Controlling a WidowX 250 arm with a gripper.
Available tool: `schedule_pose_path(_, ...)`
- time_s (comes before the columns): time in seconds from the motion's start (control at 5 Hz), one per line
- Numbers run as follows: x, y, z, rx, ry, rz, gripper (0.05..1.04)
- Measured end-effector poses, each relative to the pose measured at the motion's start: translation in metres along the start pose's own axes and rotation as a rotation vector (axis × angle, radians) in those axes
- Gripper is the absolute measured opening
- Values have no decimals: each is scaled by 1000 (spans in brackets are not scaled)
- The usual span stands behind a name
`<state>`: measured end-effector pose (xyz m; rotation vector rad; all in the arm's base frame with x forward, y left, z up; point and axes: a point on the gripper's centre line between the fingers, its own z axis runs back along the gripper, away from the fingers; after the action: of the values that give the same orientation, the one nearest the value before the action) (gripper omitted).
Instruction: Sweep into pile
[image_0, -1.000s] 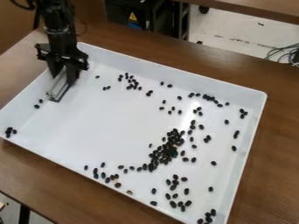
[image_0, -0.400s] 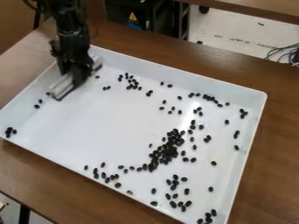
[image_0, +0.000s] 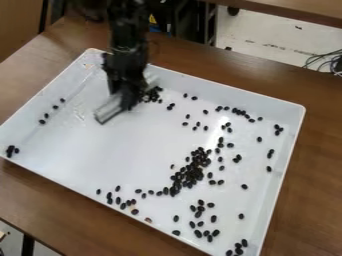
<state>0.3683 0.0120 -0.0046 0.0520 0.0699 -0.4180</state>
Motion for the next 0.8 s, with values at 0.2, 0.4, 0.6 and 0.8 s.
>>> schedule_pose_path(0.2, 17, -37, 4, 5, 15, -68, 356)
schedule_pose_path(0.4, 32, -82, 7, 10, 34, -164, 357)
schedule_pose_path(0.6, 37, -116, 9, 1, 28, -224, 356)
schedule_pose_path(0.8, 30, -135, 12, -21, 32, -232, 356)
